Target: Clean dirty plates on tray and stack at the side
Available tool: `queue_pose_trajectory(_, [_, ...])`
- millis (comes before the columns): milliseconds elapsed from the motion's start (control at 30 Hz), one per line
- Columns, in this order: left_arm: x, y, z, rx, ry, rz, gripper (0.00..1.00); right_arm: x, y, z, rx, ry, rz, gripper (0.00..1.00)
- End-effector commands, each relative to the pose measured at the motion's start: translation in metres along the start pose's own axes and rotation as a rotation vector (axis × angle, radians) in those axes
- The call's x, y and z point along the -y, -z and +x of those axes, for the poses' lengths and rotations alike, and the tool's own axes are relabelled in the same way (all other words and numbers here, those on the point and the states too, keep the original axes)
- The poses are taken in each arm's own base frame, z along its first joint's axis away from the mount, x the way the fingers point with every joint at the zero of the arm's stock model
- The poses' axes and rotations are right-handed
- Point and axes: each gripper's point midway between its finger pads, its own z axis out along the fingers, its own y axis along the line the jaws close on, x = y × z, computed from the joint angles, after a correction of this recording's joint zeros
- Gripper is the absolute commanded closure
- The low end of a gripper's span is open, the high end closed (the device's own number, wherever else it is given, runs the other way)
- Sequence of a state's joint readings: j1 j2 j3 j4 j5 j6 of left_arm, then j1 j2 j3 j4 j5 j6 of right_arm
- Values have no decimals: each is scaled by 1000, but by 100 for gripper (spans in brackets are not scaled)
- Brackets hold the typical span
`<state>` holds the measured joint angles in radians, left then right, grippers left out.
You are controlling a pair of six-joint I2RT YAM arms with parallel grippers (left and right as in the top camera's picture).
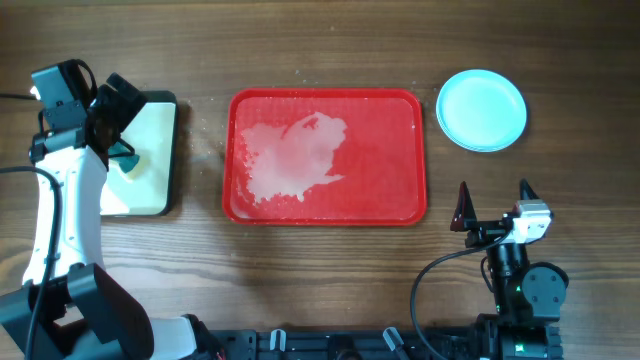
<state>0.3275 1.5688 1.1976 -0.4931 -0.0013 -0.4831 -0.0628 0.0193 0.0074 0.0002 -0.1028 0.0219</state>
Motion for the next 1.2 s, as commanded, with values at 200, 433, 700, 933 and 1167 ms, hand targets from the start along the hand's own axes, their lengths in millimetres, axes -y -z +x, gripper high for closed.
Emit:
queue_pose_trajectory(200, [0, 1, -2, 4, -4, 3, 0, 4, 1, -3, 15, 23, 22, 0])
queue_pose_trajectory(433, [0, 1, -2, 4, -4, 3, 0, 4, 1, -3, 15, 23, 22, 0])
queue_pose_trajectory(700, [0, 1, -1, 4, -4, 2, 0, 4, 1, -3, 15, 23, 22, 0])
queue_pose_trajectory(933, [-12, 16, 42, -128, -53, -39, 0, 4, 1, -3, 15, 23, 22, 0])
queue_pose_trajectory(1167, [-31, 91, 99, 77, -230, 164, 0, 4, 1, -3, 15, 23, 22, 0])
